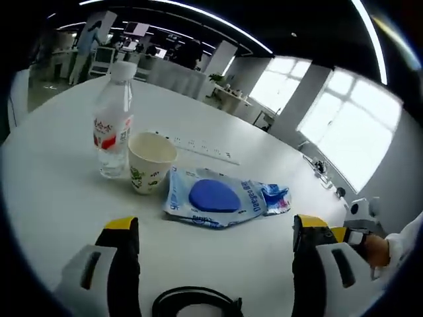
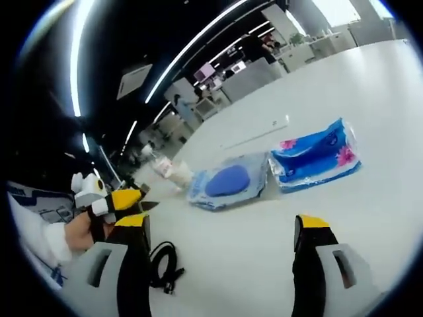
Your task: Arrange the tabletop items into an orderly group along one side of the table until the central work area is clear of visible clutter.
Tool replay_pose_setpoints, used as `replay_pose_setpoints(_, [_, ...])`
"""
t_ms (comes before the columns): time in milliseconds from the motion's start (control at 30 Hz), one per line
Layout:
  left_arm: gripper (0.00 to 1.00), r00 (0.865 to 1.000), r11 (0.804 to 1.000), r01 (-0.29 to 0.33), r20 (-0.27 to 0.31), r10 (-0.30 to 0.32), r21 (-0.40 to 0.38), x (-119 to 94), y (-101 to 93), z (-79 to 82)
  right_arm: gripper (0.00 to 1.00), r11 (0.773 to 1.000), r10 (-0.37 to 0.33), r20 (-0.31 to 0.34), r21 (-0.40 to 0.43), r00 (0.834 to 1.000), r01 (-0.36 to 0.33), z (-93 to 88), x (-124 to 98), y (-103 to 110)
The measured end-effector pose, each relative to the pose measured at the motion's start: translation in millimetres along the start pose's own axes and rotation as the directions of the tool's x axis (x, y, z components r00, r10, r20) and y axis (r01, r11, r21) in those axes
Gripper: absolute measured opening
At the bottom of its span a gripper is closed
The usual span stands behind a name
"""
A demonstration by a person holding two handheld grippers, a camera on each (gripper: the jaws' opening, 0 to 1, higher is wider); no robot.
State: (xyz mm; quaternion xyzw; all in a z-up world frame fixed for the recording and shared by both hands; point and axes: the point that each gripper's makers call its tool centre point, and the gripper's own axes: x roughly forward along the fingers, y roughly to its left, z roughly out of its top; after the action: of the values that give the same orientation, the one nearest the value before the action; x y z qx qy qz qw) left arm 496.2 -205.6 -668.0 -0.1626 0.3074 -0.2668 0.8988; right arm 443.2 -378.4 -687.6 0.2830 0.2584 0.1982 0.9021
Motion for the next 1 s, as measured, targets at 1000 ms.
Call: replay_pose_setpoints(1000, [1.0, 0.991, 0.994, -0.112, 0.073, 0.112, 0.004, -94.5, -4.5, -46.1, 0.89, 0.998, -0.024, 0.103, 0.06, 0.994, 0.018, 1.9, -63.6, 1.7])
